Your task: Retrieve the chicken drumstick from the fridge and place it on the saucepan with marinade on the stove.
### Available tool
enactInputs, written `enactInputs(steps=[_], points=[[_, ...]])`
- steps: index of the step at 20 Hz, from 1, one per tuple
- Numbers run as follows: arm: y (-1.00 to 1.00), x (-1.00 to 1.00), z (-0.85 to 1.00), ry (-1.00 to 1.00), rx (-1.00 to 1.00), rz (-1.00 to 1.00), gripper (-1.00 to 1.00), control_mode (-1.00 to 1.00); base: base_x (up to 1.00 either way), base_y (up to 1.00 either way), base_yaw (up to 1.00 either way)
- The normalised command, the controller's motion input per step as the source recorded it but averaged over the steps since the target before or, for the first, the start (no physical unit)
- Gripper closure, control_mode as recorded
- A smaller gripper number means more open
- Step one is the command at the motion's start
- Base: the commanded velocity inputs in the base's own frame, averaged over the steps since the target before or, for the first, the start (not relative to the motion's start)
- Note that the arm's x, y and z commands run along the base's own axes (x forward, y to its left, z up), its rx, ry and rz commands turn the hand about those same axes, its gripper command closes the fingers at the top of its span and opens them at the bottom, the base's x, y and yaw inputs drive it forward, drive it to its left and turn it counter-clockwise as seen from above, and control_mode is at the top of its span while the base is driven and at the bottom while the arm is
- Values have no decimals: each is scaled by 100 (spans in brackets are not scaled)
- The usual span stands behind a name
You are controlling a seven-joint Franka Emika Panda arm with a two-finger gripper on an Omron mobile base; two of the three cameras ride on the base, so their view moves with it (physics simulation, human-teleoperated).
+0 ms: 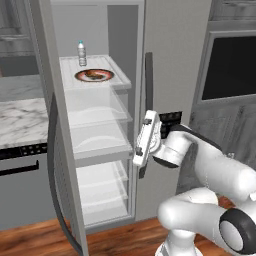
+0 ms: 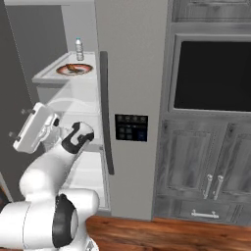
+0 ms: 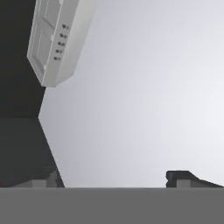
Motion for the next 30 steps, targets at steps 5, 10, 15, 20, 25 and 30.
enactInputs(steps=[5, 10, 15, 20, 25, 30], points=[[0, -26, 20, 9, -42, -27, -100, -100, 0, 0, 0], [0, -6, -14, 5, -66, -49, -100, -100, 0, 0, 0], [-36, 0, -22, 1, -67, -52, -100, -100, 0, 0, 0], [-42, 0, -3, 12, -52, -51, -100, -100, 0, 0, 0], [-15, 0, 0, 36, -41, -51, -100, -100, 0, 0, 0], [1, -3, -4, 39, -26, -50, -100, -100, 0, 0, 0]])
